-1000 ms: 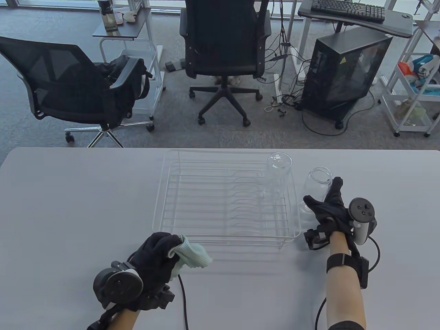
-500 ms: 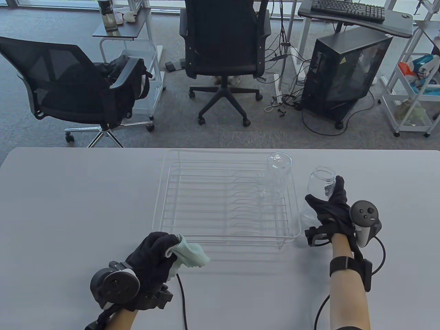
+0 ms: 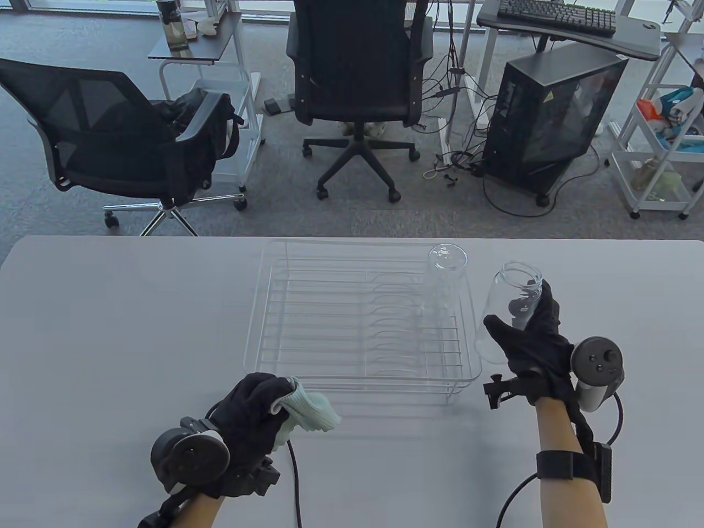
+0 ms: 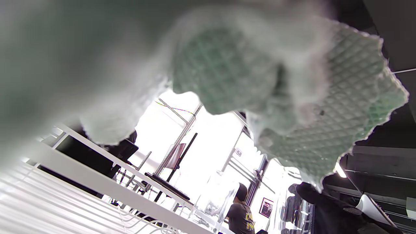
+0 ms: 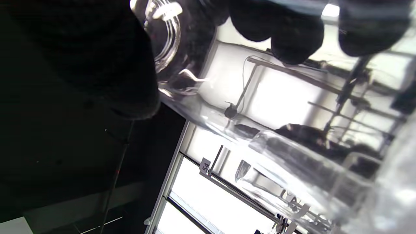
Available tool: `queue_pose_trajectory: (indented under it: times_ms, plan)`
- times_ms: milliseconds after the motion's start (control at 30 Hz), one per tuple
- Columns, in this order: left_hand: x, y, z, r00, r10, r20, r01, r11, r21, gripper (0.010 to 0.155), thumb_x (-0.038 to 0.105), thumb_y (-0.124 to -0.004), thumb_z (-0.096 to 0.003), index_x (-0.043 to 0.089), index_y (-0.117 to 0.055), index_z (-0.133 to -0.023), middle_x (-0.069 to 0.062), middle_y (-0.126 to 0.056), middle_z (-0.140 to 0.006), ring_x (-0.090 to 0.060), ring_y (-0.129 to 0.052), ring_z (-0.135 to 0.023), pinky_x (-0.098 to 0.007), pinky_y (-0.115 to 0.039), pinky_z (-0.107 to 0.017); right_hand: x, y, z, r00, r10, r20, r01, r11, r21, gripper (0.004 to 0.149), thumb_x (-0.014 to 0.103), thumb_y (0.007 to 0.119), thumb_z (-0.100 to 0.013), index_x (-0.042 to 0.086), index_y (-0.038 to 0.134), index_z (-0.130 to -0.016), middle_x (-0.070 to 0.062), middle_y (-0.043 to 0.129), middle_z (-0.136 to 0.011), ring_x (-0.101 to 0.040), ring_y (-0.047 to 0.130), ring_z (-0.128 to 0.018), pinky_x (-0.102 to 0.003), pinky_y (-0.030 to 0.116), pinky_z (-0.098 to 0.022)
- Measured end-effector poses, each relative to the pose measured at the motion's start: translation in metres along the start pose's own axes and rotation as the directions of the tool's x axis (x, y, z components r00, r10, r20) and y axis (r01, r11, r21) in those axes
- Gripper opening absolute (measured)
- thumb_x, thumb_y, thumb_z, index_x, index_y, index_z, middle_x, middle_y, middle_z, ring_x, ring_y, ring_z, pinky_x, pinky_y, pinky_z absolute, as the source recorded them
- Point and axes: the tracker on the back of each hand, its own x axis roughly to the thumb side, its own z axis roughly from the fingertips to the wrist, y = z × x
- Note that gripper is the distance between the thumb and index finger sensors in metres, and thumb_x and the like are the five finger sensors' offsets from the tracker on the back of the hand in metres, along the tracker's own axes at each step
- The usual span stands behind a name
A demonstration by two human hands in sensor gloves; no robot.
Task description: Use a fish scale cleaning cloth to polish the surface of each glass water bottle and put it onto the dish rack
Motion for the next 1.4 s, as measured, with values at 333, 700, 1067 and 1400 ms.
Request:
queue_pose_trajectory:
  times_ms: [333,700,1067,1400]
  plan:
    - [-0.003,-0.007,-0.004,0.997,0.071,-0.007,-0.071,0.997,0.006,0.042,0.039,-0.083,-0.0534,0.033,-0.072,-0.093,-0.007,-0.085,-0.088,-0.024,-0.096,-0.061,-0.049,-0.084,-0.050,0.049,0.066,0.050,0.987,-0.158,-0.001,0.156,0.973,0.170,0.103,0.054,0.095,-0.042,-0.001,0.037,-0.107,-0.025,0.054,-0.102,-0.051,0.072,-0.078,-0.066,0.070,-0.051]
    - [0.019,-0.013,-0.009,0.960,0.274,0.057,-0.278,0.957,0.080,0.042,0.040,-0.081,-0.0547,0.034,-0.068,-0.095,-0.006,-0.082,-0.090,-0.023,-0.095,-0.063,-0.048,-0.084,-0.052,0.083,0.162,0.117,0.959,-0.261,-0.112,0.283,0.842,0.459,0.103,0.057,0.092,-0.044,0.000,0.035,-0.108,-0.022,0.055,-0.102,-0.048,0.070,-0.077,-0.063,0.067,-0.052]
    - [0.032,-0.013,-0.008,0.936,0.344,0.080,-0.351,0.931,0.103,0.043,0.040,-0.077,-0.0560,0.035,-0.065,-0.096,-0.006,-0.079,-0.091,-0.022,-0.093,-0.065,-0.048,-0.083,-0.053,0.084,0.183,0.134,0.896,-0.394,-0.206,0.441,0.737,0.512,0.103,0.057,0.089,-0.047,0.008,0.026,-0.111,-0.018,0.045,-0.105,-0.059,0.068,-0.085,-0.069,0.069,-0.051]
    - [0.043,-0.030,-0.002,0.947,0.303,0.101,-0.307,0.951,0.022,0.043,0.040,-0.078,-0.0558,0.033,-0.065,-0.097,-0.007,-0.079,-0.091,-0.023,-0.093,-0.065,-0.049,-0.083,-0.053,0.080,0.175,0.128,0.845,-0.493,-0.208,0.532,0.732,0.426,0.103,0.056,0.088,-0.049,0.007,0.022,-0.110,-0.020,0.041,-0.104,-0.050,0.075,-0.083,-0.067,0.072,-0.051]
